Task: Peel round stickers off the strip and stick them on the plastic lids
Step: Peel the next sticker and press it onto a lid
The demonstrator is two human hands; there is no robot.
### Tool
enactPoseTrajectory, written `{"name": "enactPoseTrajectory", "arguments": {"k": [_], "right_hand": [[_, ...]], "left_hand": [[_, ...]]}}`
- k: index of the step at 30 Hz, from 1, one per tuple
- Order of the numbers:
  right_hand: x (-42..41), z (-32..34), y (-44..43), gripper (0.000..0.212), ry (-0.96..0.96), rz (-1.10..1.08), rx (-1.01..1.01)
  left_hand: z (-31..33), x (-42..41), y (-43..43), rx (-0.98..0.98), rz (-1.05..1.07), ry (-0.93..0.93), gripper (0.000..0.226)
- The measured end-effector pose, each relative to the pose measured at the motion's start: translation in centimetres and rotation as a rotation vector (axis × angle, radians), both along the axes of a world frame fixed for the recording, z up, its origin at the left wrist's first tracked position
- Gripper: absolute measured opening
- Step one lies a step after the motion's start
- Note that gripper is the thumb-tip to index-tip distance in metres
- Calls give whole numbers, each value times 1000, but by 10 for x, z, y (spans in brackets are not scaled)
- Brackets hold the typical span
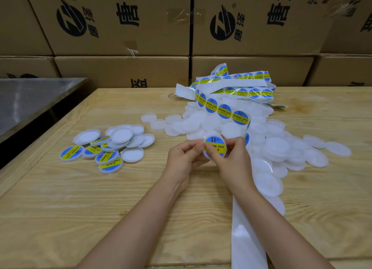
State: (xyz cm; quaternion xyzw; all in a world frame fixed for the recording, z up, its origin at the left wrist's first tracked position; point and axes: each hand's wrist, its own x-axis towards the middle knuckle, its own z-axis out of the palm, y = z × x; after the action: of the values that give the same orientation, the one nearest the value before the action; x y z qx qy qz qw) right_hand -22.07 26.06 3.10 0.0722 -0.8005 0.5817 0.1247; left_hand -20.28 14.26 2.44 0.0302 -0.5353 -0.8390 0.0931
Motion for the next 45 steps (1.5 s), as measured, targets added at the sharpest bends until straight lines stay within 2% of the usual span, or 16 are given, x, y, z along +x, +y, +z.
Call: {"name": "enactPoseTrajectory", "arguments": {"k": [8, 12, 13, 17, 23, 26, 35, 38, 42, 45], "right_hand": [[-3, 3, 4, 30, 83, 92, -8], [-1, 3, 6, 8, 154, 67, 7], [-1, 3, 7, 8, 169, 51, 3], [0, 3, 6, 23, 181, -52, -31], [-1, 2, 5, 31, 165, -174, -124], [0, 0, 3, 32, 112, -161, -100], [7, -3, -9, 43, 86, 6, -80], [7, -2, -8, 36, 114, 20, -73], [4, 2, 0, 12, 177, 15, 24], [2, 1, 5, 11, 224, -25, 124]], "left_hand": [[2, 0, -2, 187, -53, -84, 12], [3, -1, -3, 201, -73, -95, 12], [3, -1, -3, 197, -84, -94, 12], [3, 0, -1, 183, -147, -74, 12], [3, 3, 1, 115, -220, -35, 13], [4, 4, 2, 126, -217, -34, 17], [1, 1, -2, 345, -191, -57, 11], [3, 1, -4, 368, -210, -54, 19], [4, 0, -8, 307, -185, -76, 18], [6, -1, -10, 236, -161, -99, 16]]}}
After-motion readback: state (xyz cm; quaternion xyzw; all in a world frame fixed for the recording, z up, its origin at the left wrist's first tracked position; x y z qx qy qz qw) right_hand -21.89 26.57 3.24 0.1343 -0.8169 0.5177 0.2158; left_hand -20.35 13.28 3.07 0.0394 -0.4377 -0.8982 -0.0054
